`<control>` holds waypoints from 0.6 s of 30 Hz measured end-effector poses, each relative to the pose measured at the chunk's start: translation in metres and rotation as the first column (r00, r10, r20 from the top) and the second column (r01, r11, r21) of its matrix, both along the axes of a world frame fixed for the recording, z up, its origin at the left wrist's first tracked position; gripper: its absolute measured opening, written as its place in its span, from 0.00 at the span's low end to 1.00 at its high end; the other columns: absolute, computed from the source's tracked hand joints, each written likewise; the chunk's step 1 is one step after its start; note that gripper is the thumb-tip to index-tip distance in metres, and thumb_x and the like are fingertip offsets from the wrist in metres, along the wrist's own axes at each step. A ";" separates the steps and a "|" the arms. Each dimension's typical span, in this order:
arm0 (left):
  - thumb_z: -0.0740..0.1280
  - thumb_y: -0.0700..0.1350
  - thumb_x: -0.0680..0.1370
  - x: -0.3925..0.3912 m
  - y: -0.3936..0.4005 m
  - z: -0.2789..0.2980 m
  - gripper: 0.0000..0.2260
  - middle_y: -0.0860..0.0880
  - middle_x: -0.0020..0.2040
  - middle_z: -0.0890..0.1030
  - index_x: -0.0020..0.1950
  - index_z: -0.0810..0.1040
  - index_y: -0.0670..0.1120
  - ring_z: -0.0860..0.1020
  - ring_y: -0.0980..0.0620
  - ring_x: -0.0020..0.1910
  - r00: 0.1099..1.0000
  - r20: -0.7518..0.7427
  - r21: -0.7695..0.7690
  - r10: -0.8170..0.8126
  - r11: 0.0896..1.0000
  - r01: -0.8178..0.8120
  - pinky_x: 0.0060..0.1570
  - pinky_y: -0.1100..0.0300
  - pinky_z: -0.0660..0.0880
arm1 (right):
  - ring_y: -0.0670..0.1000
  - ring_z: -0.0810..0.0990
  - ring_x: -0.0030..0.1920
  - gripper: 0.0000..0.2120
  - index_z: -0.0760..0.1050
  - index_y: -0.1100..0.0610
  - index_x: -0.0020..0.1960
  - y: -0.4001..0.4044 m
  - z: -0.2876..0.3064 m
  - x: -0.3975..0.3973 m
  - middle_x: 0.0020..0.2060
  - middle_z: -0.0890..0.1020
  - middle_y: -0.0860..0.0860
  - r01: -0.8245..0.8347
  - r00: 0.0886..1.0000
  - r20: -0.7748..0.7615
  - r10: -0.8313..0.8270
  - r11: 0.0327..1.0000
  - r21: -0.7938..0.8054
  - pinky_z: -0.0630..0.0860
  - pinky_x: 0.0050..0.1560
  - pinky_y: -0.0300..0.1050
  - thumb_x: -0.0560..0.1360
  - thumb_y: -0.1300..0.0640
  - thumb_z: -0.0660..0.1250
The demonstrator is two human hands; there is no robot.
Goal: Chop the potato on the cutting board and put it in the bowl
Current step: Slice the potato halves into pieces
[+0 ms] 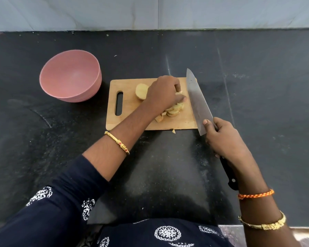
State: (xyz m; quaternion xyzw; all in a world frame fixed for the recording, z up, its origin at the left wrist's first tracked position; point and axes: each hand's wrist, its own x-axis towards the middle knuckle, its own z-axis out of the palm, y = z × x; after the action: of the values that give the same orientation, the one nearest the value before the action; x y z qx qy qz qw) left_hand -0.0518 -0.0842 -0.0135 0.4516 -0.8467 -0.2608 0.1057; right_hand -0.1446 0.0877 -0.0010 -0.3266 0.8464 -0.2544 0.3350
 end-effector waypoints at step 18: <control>0.71 0.47 0.73 0.003 -0.016 0.032 0.06 0.50 0.43 0.83 0.46 0.83 0.45 0.79 0.54 0.42 0.990 -0.140 0.076 -0.017 0.997 0.028 0.47 0.59 0.76 | 0.53 0.72 0.30 0.19 0.71 0.63 0.46 -0.001 0.000 0.000 0.32 0.76 0.55 0.065 0.998 0.012 -0.065 0.996 -0.058 0.77 0.37 0.53 0.80 0.47 0.56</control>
State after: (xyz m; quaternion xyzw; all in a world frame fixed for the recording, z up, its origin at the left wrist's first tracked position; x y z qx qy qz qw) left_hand -0.0489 -0.0999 0.0183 0.4265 -0.8315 -0.3256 0.1438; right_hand -0.1446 0.0867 -0.0013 -0.3071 0.8472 -0.2913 0.3211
